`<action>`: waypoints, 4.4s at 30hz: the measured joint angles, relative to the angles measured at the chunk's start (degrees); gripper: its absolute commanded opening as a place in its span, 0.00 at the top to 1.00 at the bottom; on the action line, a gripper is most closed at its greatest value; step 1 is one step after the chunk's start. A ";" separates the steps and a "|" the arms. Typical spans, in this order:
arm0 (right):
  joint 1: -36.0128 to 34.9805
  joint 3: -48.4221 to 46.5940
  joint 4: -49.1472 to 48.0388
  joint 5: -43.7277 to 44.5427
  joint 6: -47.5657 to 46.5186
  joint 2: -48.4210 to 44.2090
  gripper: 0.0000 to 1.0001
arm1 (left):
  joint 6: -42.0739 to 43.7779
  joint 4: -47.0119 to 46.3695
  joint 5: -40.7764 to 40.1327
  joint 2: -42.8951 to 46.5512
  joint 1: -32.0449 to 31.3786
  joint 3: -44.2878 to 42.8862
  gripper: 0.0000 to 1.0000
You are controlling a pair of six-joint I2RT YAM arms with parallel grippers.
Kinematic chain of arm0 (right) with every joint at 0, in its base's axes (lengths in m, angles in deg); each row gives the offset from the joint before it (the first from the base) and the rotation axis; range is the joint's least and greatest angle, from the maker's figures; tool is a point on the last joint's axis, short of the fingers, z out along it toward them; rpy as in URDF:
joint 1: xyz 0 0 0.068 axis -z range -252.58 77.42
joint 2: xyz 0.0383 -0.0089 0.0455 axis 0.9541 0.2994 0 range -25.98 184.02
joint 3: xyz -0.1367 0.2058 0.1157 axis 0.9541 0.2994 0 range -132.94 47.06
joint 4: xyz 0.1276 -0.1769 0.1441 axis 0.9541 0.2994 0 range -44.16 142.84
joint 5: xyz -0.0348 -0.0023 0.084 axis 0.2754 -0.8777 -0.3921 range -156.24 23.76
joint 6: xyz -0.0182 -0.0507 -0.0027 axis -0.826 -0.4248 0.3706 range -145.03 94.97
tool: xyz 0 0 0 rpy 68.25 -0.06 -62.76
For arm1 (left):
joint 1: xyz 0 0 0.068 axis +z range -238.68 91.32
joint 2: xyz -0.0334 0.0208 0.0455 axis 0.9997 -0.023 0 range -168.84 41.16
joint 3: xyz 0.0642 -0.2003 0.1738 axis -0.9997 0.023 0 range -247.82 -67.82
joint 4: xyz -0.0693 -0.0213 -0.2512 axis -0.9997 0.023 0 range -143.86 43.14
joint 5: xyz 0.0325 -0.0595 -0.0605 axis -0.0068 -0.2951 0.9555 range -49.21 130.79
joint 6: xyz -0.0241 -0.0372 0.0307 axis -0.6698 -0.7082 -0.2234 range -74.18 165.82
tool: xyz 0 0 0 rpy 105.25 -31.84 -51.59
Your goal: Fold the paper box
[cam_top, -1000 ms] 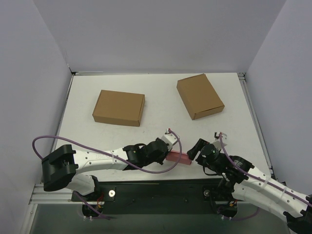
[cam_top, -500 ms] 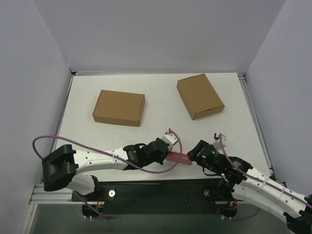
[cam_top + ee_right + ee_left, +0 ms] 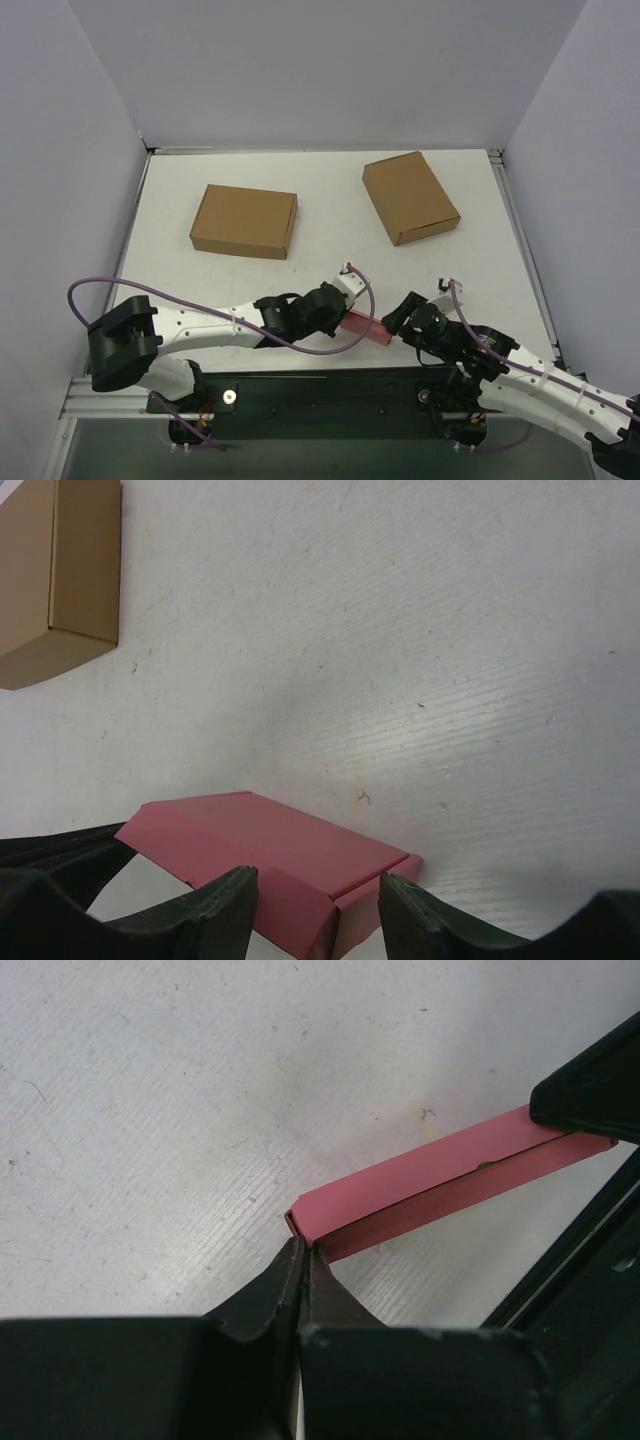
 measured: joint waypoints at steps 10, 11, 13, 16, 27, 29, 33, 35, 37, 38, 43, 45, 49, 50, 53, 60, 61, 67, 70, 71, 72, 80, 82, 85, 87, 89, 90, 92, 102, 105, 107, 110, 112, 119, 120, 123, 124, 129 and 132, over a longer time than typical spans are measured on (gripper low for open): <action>-0.26 -0.07 2.19 0.09 0.72 -3.91 0.44 | 0.00 0.02 0.00 -0.04 0.00 -0.02 1.00; -0.26 -0.07 2.43 0.09 0.83 -4.24 0.44 | 0.00 0.02 0.00 -0.04 0.00 -0.02 1.00; -0.31 -0.07 2.89 0.13 0.98 -4.66 0.44 | 0.00 0.02 0.00 -0.04 0.00 -0.04 1.00; -0.76 -0.07 3.23 0.15 1.42 -4.92 0.44 | 0.00 0.09 0.00 -0.04 0.00 -0.09 1.00; -3.23 -0.07 3.67 0.46 3.26 -4.98 0.46 | 0.00 0.61 -0.02 -0.44 -0.02 -0.63 1.00; -3.61 -0.07 3.72 0.57 3.72 -4.98 0.48 | 0.00 0.66 -0.04 -0.46 -0.02 -0.68 1.00; -3.91 0.04 3.80 0.68 4.70 -4.98 0.50 | 0.00 0.72 -0.07 -0.48 -0.02 -0.72 1.00; -3.96 0.46 3.80 0.87 5.01 -5.01 0.50 | 0.00 0.74 -0.07 -0.48 -0.04 -0.72 1.00; -3.96 1.07 3.61 1.01 5.53 -5.27 0.51 | 0.02 0.72 -0.02 -0.48 -0.04 -0.72 1.00; -3.96 1.18 3.48 1.07 5.73 -5.42 0.51 | 0.09 0.74 -0.02 -0.48 -0.07 -0.74 1.00; -3.96 1.86 2.78 1.46 6.91 -5.84 0.52 | 0.70 0.70 -0.02 -0.48 -0.22 -0.74 1.00; -3.96 2.03 2.67 1.49 7.13 -6.03 0.54 | 1.03 0.70 -0.04 -0.48 -0.33 -0.74 1.00; -3.96 2.78 1.86 1.51 8.17 -6.73 0.56 | 1.20 0.70 -0.20 -0.48 -0.42 -0.72 1.00; -3.96 2.84 1.79 1.51 8.24 -6.86 0.56 | 1.25 0.68 -0.20 -0.48 -0.44 -0.74 1.00; -3.96 3.23 1.42 1.51 8.83 -7.21 0.58 | 1.29 0.68 -0.20 -0.44 -0.44 -0.72 0.99; -3.96 4.02 0.35 1.46 9.68 -8.00 0.59 | 1.57 0.26 0.46 1.18 -0.50 0.74 0.74; -3.96 4.07 0.17 1.49 9.68 -8.00 0.59 | 1.75 0.33 0.66 1.62 -0.57 1.07 0.72; -4.00 4.09 0.09 1.49 9.84 -7.96 0.59 | 2.40 1.01 1.90 3.15 -0.79 2.05 0.69; -4.00 4.09 0.09 1.53 9.84 -7.93 0.59 | 2.93 1.20 2.60 3.32 -0.79 2.08 0.77; -4.00 4.09 0.07 1.55 9.84 -7.85 0.59 | 3.04 1.20 2.89 3.32 -0.79 2.08 0.78; -4.00 4.09 0.00 1.57 9.84 -7.78 0.59 | 3.17 1.18 3.15 3.34 -0.79 2.08 0.80; -4.00 2.86 0.39 2.64 9.16 -5.60 0.44 | 4.39 0.57 6.03 3.39 1.18 2.08 1.00; -4.00 2.43 1.18 2.93 8.63 -4.83 0.38 | 4.52 0.46 7.23 3.41 2.16 2.08 1.00; -4.00 1.77 2.38 3.17 7.69 -4.63 0.34 | 4.61 0.37 8.66 3.41 3.26 2.08 1.00; -4.00 1.09 3.37 3.43 7.23 -4.63 0.33 | 4.79 0.37 9.40 3.41 3.76 2.08 1.00; -4.00 0.24 3.82 3.80 6.80 -4.63 0.34 | 5.03 0.35 9.90 3.41 3.96 2.08 1.00; -4.00 -0.28 3.96 4.13 6.58 -4.63 0.35 | 5.16 0.37 10.10 3.41 4.09 2.08 1.00; -3.89 -1.16 4.00 4.74 6.23 -4.68 0.36 | 5.49 0.39 10.34 3.39 4.15 2.08 1.00; -1.18 -1.86 4.02 4.17 4.87 -5.29 0.44 | 5.66 0.37 10.99 2.99 4.15 1.79 1.00; -1.46 -1.73 3.98 3.21 5.14 -5.77 0.46 | 5.64 0.46 10.93 2.29 4.17 1.11 1.00; -1.77 -1.09 3.98 2.60 5.55 -7.15 0.46 | 5.64 0.74 10.75 1.77 4.17 0.55 1.00; -2.23 -0.04 4.00 1.84 6.56 -8.74 0.48 | 5.57 0.87 10.64 1.25 4.17 0.02 1.00; -2.69 0.55 4.00 1.51 7.13 -8.98 0.49 | 5.55 0.90 10.51 1.05 4.15 -0.13 1.00; -4.35 1.86 4.00 1.03 8.81 -8.98 0.52 | 5.46 1.03 10.19 0.76 4.15 -0.46 1.00; -4.55 1.86 4.00 1.01 9.07 -8.98 0.52 | 5.40 1.03 10.14 0.74 4.17 -0.46 1.00; -5.25 1.86 4.00 1.01 9.53 -8.98 0.52 | 5.27 1.03 10.10 0.74 4.17 -0.46 1.00; -5.53 1.84 4.00 1.03 9.64 -8.94 0.53 | 5.14 1.03 10.08 0.72 4.17 -0.46 1.00; -6.75 1.90 3.98 1.09 10.58 -8.22 0.53 | 4.92 1.03 10.05 0.70 4.17 -0.50 1.00; -7.10 2.34 3.96 1.18 11.02 -8.04 0.53 | 4.90 1.03 10.05 0.70 4.17 -0.50 1.00</action>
